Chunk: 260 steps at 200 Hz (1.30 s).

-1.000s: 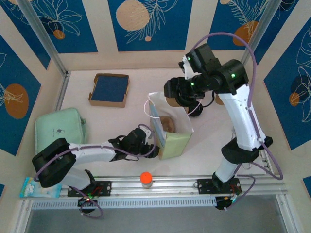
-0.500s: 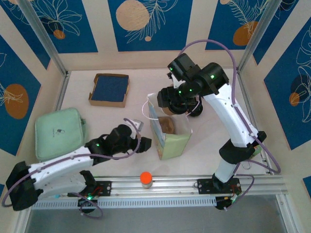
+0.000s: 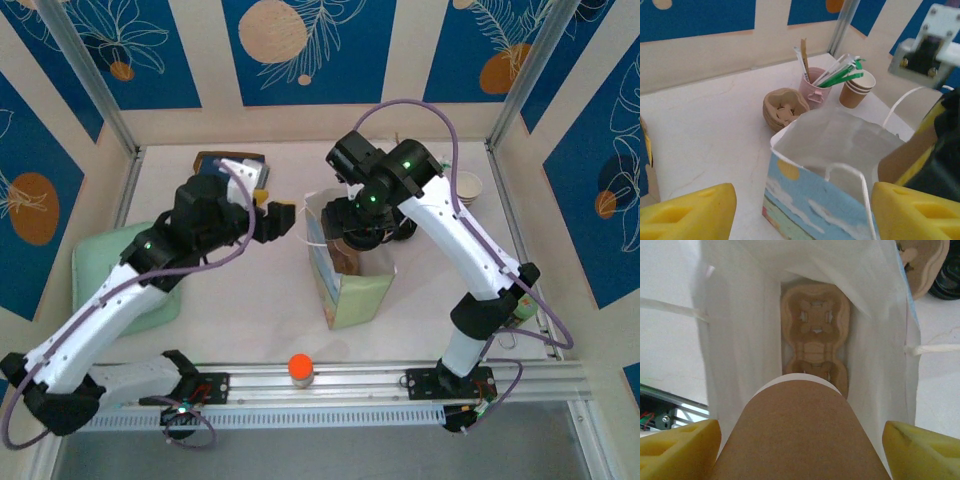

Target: Pack the takeout coffee

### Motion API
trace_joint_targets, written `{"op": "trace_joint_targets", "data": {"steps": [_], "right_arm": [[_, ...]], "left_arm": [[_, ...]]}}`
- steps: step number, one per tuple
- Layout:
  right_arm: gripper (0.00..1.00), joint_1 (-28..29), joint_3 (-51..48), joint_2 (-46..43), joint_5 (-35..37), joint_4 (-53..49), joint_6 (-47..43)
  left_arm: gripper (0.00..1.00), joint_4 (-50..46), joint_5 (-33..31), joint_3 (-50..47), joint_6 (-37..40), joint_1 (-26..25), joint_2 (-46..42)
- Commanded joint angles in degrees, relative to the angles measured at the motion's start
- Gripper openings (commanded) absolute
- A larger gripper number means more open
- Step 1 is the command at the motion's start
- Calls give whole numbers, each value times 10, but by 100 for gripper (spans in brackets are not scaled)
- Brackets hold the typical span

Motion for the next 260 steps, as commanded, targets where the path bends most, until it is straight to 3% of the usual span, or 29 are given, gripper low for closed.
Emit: {"op": "trace_joint_targets", "data": {"steps": [1,54,87,134,198,233,260], "right_arm": [[48,9,-16,-31,0,-46,13],[46,19,-70,-45,-6,-22,14],[45,21,-88,-50,-15,-10,13],[44,36,-88,-51,-23,-5,3],[44,43,-89,-48,-24,-1,0],[44,44,-88,-49,-27,2,0],[44,46,-89,-48,-36,2,-3]], "left_arm": [[72,-54,40,46,46,20,60],[73,-129,109,216,135,36,245],[73,-158,110,272,166,36,305],[74,-152,97,282,150,53,279],[81,-92,171,298,54,116,196],[82,-128,210,341,79,115,252],[82,-191,223,375,146,102,315]]}}
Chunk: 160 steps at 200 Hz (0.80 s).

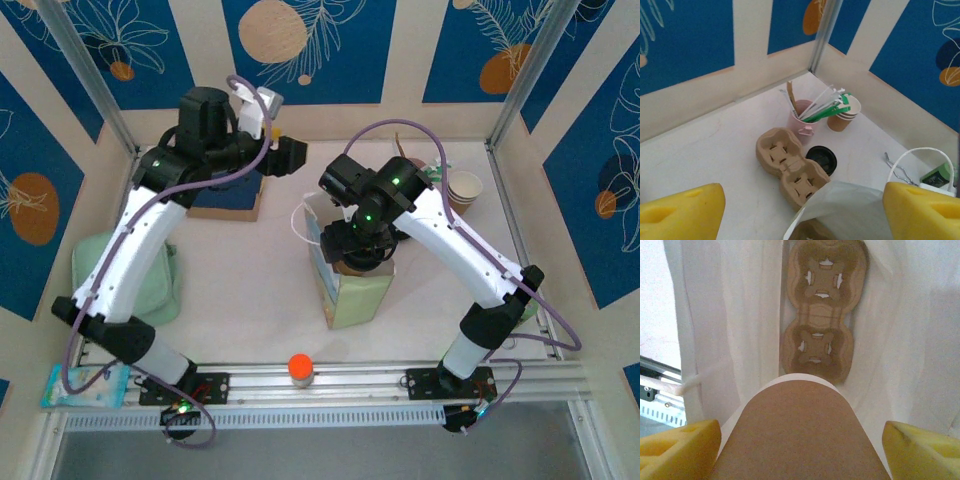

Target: Pack the takeout coffee

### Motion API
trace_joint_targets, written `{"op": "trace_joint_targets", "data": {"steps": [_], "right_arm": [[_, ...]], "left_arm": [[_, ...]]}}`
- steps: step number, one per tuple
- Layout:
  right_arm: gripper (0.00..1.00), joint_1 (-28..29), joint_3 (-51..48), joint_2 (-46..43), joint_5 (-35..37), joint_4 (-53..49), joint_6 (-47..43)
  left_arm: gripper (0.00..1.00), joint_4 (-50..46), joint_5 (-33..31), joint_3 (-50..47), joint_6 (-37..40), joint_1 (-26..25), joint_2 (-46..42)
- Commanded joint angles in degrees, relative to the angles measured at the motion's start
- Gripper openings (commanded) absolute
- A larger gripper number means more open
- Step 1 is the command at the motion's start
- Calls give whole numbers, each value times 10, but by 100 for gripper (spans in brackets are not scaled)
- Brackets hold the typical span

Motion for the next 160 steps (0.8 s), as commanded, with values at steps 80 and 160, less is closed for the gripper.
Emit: {"op": "trace_joint_targets", "data": {"steps": [80,160], "right_arm": [[44,0,-9,-13,-50,1,-32],[44,-14,-12,-20,-51,-2,-37]], "left_arm": [[78,-106,87,29,118,-17,129],[73,-184,46,58,180,-50,170]]}}
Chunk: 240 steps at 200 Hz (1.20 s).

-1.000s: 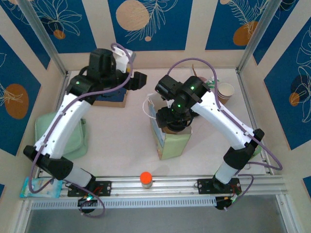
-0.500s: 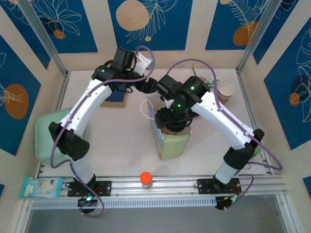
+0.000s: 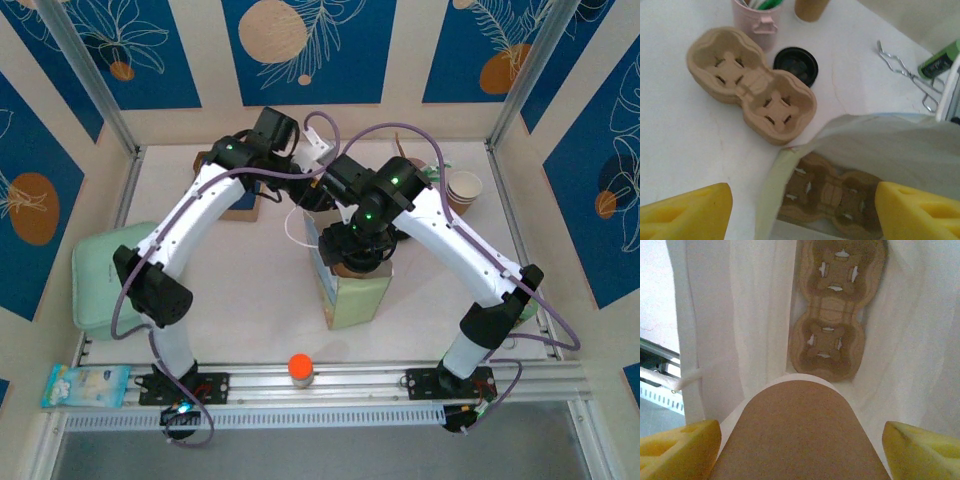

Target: Pack the takeout coffee

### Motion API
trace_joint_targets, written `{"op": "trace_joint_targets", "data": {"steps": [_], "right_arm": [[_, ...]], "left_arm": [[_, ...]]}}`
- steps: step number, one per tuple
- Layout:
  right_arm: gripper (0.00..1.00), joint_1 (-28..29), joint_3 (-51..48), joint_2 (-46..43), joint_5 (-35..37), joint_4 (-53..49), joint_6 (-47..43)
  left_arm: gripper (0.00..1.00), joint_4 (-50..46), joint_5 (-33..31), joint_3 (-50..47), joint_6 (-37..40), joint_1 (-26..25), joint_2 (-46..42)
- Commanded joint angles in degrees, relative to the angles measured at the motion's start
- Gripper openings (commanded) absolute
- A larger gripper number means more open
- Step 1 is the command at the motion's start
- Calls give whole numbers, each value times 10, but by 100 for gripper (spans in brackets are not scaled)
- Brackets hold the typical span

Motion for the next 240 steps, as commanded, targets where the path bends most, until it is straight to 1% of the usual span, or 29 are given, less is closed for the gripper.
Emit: {"op": "trace_joint_targets", "data": {"steps": [1,18,31,72,95,137,147,178,213,240], "right_arm": [[44,-3,-2,-21,-15,-8,-7],[44,-5,-3,-21,-13,-9,-9],[44,-6,-4,-23,-12,-10,-9],[43,-18,-8,-22,-5,-12,-9],[43,-23,-3,-15,-3,-15,-7],[42,-18,28,16,2,-28,-2],[40,-11,38,25,8,-34,0],[40,14,60,54,61,-66,9],[40,28,63,77,110,-92,25],[40,41,51,76,99,-83,30]], "left_arm": [[73,-32,-10,17,31,-3,11],[70,-33,-21,18,31,-2,18],[65,-36,-30,20,29,-2,23],[39,-39,-37,17,11,-3,16],[30,-40,-46,8,4,-5,9],[25,-34,-60,-21,-6,-11,-7],[24,-30,-62,-27,-9,-12,-11],[22,-24,-66,-39,-16,-15,-25],[21,-20,-69,-52,-23,-17,-39],[20,-11,-72,-69,-26,-17,-51]]}}
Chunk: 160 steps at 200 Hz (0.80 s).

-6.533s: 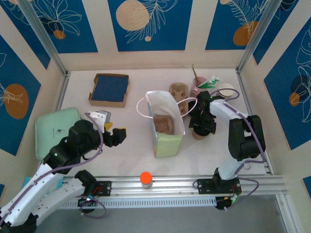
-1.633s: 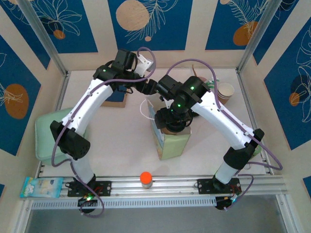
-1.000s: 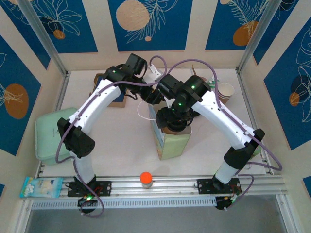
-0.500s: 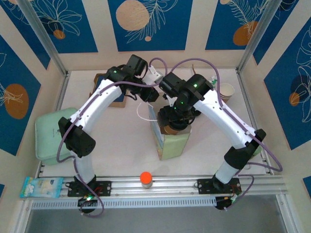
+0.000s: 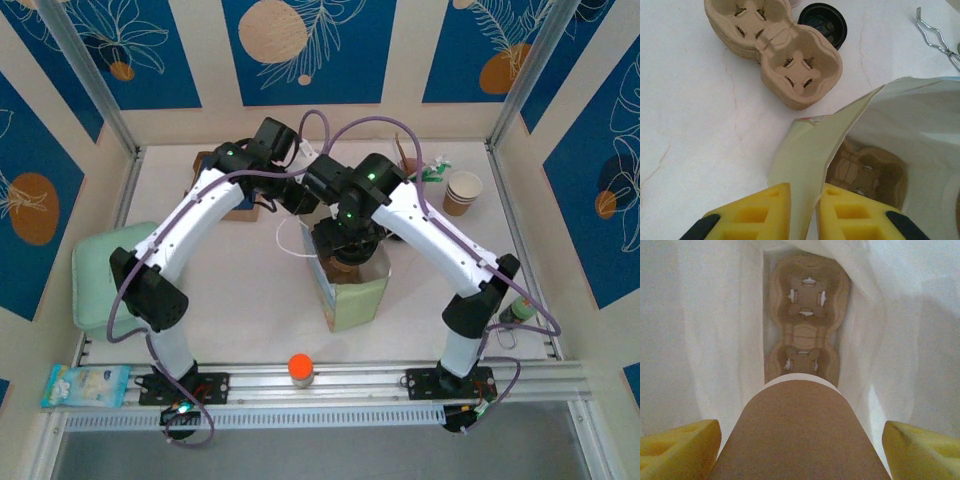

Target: Pack the takeout coffee

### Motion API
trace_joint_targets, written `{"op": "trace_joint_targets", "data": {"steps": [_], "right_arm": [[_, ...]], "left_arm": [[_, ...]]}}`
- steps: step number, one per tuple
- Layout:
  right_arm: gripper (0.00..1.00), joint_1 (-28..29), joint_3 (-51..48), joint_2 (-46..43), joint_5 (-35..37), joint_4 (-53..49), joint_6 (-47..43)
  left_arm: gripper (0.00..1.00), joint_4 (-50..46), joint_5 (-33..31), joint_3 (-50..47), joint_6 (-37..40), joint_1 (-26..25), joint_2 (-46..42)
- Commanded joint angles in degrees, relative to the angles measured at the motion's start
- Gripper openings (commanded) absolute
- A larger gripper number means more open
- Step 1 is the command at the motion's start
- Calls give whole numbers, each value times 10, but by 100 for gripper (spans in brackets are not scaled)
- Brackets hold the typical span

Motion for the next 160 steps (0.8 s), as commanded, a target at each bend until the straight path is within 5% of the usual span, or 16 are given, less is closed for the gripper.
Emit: {"op": "trace_joint_targets", "data": {"steps": [1,44,160], "right_arm": [[40,19,-3,9,12,-72,17],[40,19,-76,-27,-67,-4,12],[39,-10,-132,-71,-57,20,27]], "left_arm": [[20,11,-3,-15,6,-11,-23],[18,17,-16,-25,-1,-11,-24],[10,22,-37,-31,-14,-9,-37]]}}
